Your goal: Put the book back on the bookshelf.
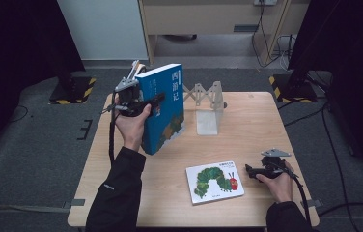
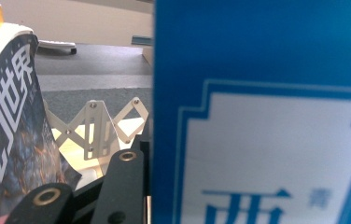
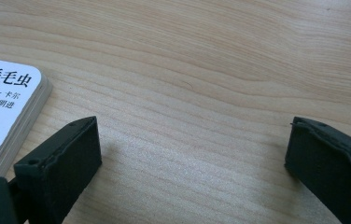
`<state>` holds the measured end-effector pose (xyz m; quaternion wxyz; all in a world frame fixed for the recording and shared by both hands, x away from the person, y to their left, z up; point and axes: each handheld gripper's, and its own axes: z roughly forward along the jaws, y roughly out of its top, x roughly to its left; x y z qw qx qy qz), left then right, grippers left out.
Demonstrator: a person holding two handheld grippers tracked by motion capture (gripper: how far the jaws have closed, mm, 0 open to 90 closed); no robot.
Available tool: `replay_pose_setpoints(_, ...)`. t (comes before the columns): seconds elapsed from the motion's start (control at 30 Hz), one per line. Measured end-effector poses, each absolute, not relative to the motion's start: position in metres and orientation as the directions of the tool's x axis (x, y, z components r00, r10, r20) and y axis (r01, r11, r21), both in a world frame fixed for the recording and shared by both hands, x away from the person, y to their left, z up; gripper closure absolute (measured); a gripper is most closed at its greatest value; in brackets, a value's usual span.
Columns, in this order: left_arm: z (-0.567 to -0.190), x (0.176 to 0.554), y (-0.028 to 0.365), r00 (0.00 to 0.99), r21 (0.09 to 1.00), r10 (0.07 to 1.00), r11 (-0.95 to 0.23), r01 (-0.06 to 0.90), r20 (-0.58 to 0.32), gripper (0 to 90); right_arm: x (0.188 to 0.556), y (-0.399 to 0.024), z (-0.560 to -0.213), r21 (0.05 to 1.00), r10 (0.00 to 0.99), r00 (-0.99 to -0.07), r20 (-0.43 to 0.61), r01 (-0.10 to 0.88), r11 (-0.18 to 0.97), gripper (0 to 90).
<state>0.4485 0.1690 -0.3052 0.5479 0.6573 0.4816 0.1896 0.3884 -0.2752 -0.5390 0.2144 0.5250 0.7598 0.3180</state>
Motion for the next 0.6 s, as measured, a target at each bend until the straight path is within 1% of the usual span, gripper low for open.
replay_pose_setpoints(0.13,-0.303,0.458,0.164,0.458,0.904,0.848,0.057,0.423,-0.268,60.3,0.389,-0.276,-0.539,0.704,0.931,-0.365,0.01,0.664,0.252,1.3)
replay_pose_setpoints(0.3,-0.305,0.471,0.157,0.443,0.9,0.85,0.079,0.428,-0.286,60.3,0.39,-0.276,-0.539,0.704,0.931,-0.366,0.008,0.663,0.255,1.3)
replay_pose_setpoints(0.4,-0.308,0.48,0.151,0.444,0.897,0.85,0.072,0.436,-0.284,60.3,0.389,-0.276,-0.539,0.703,0.931,-0.366,0.01,0.664,0.253,1.3)
replay_pose_setpoints(0.6,-0.31,0.497,0.136,0.431,0.903,0.869,0.039,0.427,-0.241,60.3,0.39,-0.276,-0.539,0.705,0.93,-0.368,0.005,0.661,0.258,1.3)
